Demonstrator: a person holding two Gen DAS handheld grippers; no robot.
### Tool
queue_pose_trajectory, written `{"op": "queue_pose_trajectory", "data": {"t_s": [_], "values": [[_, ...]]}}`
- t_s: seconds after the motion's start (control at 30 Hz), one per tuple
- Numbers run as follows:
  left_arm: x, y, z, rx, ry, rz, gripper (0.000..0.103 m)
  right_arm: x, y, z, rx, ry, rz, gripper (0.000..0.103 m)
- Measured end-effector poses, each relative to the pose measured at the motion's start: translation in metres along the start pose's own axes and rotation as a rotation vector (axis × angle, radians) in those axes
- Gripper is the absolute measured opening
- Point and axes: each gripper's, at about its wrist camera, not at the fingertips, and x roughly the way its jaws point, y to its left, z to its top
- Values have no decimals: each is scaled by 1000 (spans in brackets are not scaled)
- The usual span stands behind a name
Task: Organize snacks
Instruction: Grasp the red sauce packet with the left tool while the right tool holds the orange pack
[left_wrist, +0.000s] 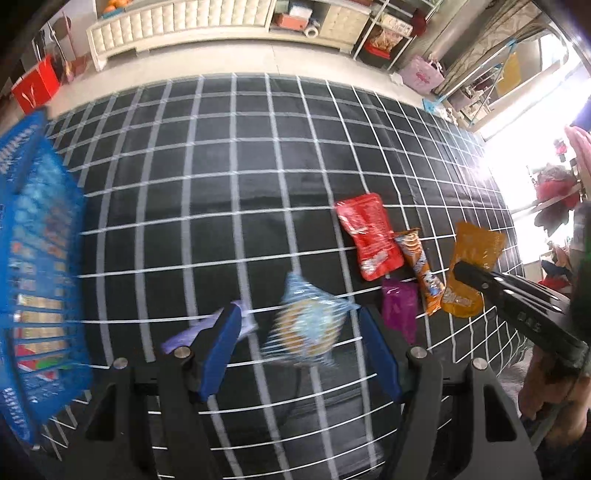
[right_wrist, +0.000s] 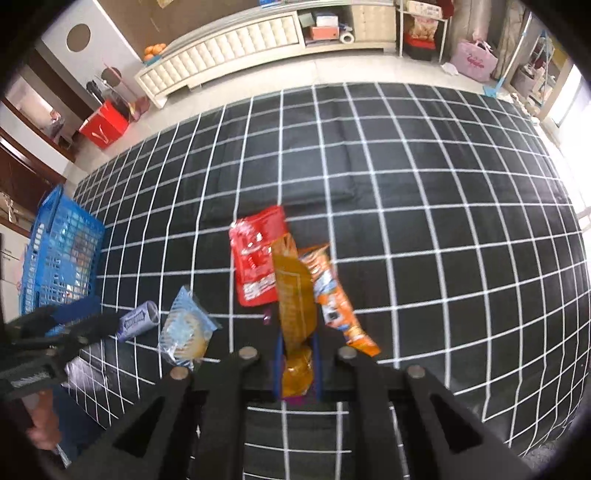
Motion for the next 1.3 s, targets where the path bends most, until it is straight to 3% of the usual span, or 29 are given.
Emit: {"op": "queue_pose_trajectory", "data": {"t_s": [0.17,0.23,0.5,0.67,0.87,1.07,1.17,1.3], "values": [[33,-27,15,-65,38,-13,65,-3,-13,8,15,-19,14,16],[44,-35,21,-86,46,-23,79,2,-20,10,28,-18,29,16],[89,-64,51,-131,59,-6,80,12,-41,17,55,-10,84,16],[109,-76,68,-95,43,90,80,17,-45,19,47,-6,107,16],[123,-88,81,-79,28,143,80,28,-47,19,60,13,133,16],[134,-101,81,11,45,224,79,31,-53,15,80,24,153,16],[134,-108,71,70,56,255,74,29,-54,12,81,27,155,16],[131,-120,64,155,103,243,47,30,-55,8,83,33,144,16]]}}
